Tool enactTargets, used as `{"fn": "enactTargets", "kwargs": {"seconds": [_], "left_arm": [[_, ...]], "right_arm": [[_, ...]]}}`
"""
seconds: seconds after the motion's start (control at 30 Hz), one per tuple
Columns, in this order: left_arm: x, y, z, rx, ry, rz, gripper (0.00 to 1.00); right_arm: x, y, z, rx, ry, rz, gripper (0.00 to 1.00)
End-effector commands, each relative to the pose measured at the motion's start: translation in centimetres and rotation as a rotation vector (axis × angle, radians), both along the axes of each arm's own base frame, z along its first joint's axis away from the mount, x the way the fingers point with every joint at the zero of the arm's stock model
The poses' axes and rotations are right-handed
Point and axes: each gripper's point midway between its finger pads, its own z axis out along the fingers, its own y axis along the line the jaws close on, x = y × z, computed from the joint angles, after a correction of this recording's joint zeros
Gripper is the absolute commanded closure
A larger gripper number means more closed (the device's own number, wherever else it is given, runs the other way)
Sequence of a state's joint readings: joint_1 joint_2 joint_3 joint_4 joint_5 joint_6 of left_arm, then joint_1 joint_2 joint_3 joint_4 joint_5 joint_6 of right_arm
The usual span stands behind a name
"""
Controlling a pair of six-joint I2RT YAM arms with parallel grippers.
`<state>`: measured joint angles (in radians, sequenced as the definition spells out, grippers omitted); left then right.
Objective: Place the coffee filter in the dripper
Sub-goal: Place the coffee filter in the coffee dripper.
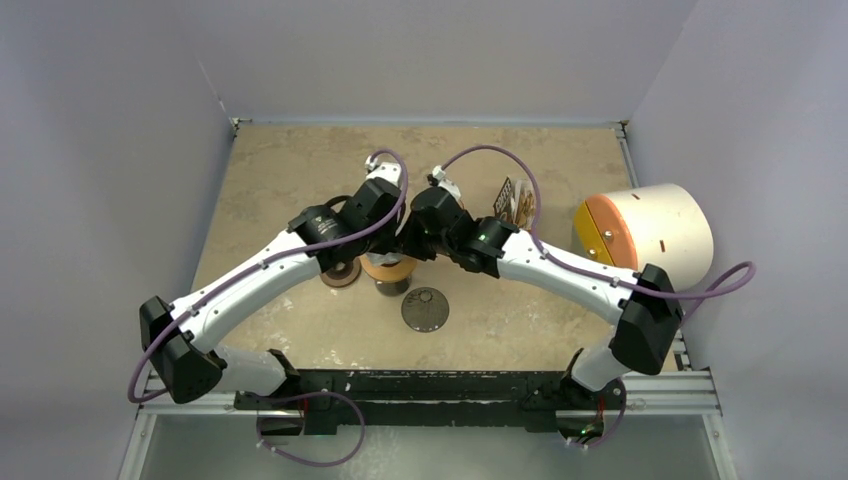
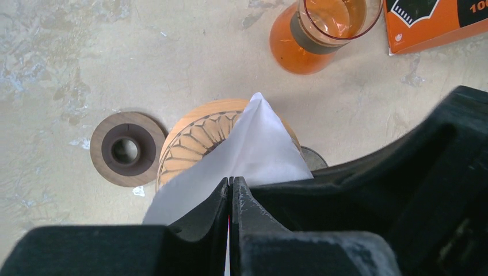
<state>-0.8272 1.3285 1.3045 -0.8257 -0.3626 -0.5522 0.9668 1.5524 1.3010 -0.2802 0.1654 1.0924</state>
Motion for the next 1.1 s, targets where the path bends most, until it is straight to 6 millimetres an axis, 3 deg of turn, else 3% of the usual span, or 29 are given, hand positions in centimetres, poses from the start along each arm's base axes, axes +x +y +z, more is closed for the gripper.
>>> {"fn": "enactTargets", "kwargs": {"seconds": [0.0,0.47,1.07], "left_arm": [[0.4,-1.4,0.8,-0.019,0.004,-0.048,1.00],[0.2,-2.1,-0.7,0.010,0.074,-0.087,1.00],[0.5,-1.0,-2.3,-0.023,0.156,-0.080,1.00]], "right_arm": [[0.2,-0.1,3.5,0.091,-0.049,-0.020,1.00],[0.0,0.2,4.9,0.137,-0.072,0.002,1.00],[-0.1,1.6,6.0,0.205,-0.084,0.044,1.00]]}}
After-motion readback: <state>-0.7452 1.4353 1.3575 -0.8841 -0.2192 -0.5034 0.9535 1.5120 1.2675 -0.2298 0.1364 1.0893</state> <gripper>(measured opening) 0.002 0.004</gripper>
